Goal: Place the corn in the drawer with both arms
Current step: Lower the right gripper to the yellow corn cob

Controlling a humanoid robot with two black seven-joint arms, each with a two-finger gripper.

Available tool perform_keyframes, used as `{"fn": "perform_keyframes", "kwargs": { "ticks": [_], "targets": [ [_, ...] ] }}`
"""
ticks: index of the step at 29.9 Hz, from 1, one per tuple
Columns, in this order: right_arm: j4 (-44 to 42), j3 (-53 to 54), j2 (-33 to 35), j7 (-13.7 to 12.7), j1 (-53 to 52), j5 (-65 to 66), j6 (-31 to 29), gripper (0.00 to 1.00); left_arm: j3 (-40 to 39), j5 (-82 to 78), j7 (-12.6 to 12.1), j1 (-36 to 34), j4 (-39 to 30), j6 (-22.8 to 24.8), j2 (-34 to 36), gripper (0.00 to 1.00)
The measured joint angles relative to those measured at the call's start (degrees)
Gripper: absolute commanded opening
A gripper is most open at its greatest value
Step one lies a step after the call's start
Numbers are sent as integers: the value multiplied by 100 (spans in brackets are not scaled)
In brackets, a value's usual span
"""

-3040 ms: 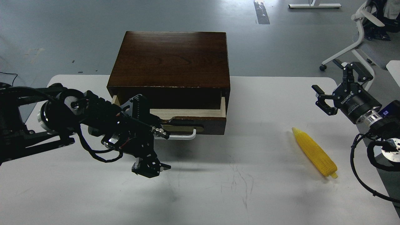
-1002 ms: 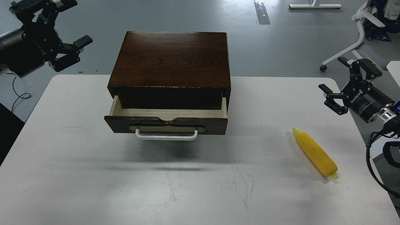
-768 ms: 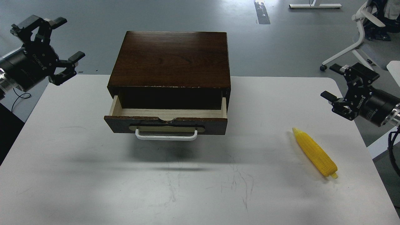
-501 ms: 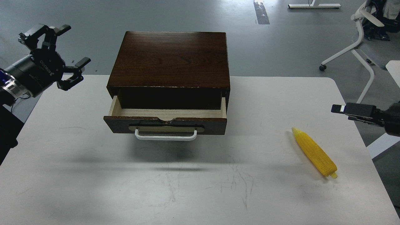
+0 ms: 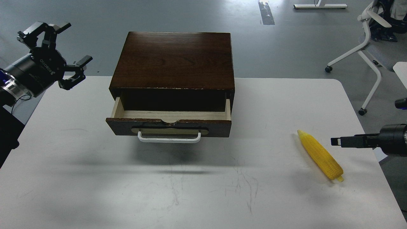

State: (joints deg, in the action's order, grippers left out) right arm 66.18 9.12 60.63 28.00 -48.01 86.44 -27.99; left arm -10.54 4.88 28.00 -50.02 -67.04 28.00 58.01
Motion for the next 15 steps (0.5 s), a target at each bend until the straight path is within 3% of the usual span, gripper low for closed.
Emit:
{"fn": "perform_keyframes", "kwargs": {
  "ticks": [15],
  "targets": [
    [-441, -1136, -682, 0, -451, -8, 220, 100, -169, 48, 0, 0, -74, 0, 18, 99]
  ]
}}
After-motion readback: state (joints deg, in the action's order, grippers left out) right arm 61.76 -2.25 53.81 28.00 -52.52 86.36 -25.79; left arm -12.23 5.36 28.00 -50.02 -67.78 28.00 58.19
